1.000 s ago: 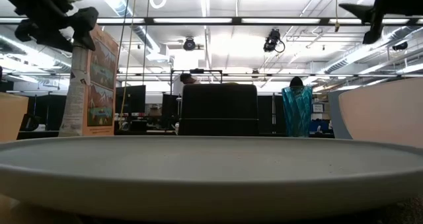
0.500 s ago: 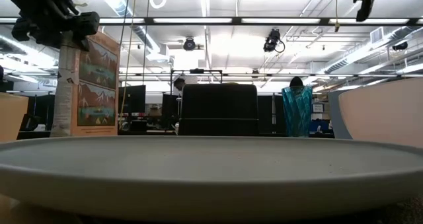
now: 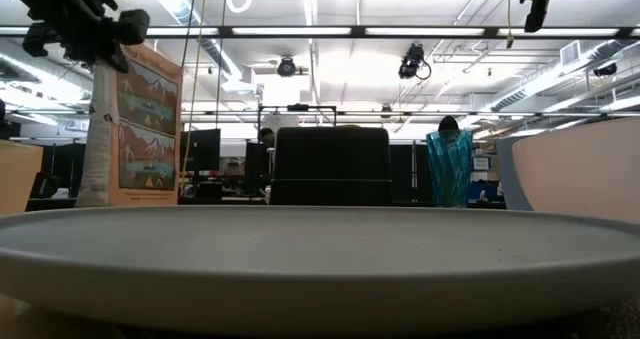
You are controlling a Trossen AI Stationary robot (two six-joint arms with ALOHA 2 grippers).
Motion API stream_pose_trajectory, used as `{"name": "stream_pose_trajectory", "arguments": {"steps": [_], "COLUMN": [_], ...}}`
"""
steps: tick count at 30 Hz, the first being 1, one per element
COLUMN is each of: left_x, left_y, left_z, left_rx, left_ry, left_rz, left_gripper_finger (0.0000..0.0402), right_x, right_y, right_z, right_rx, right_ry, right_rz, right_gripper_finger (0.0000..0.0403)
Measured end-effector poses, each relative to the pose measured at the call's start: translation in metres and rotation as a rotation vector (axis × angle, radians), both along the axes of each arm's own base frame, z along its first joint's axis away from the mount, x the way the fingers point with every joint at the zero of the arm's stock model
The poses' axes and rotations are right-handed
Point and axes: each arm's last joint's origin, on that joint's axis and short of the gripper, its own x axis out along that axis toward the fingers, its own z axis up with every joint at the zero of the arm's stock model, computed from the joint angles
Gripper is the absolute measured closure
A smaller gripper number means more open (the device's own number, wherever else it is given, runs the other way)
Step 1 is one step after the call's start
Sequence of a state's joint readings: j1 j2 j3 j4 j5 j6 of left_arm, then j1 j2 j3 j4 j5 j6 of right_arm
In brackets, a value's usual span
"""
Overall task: Arrange a breakfast setting
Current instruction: Pour the cereal into the light orange bowl on the table mat
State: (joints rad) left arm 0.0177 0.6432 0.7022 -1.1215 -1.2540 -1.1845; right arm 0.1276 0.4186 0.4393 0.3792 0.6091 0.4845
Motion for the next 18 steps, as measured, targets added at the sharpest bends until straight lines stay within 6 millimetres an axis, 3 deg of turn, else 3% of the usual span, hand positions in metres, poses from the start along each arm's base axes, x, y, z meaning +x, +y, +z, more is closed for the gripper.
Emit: {"name": "stream_pose_trajectory", "arguments": {"steps": [5, 11, 18], "left_x": [-0.012, -0.029, -0.051], "left_y": [-0.001, -0.003, -0.008], "left_z": [0.032, 0.091, 0.151], "left_rx": [-0.02, -0.037, -0.028], "left_ry": [-0.057, -0.037, -0.138], "left_rz": [-0.061, -0.243, -0.578], "left_gripper_finger": [0.0391, 0.0393, 0.0395], "right_x": [0.009, 0.015, 0.029], "right_y": [0.001, 0.003, 0.003], "right_z": [-0.004, -0.005, 0.026], "right_rx": [0.002, 0.004, -0.063], "right_ry": [0.037, 0.06, 0.203], "right_rz": [0.012, 0.036, 0.067], "right_gripper_finger": [0.027, 0.027, 0.027]}}
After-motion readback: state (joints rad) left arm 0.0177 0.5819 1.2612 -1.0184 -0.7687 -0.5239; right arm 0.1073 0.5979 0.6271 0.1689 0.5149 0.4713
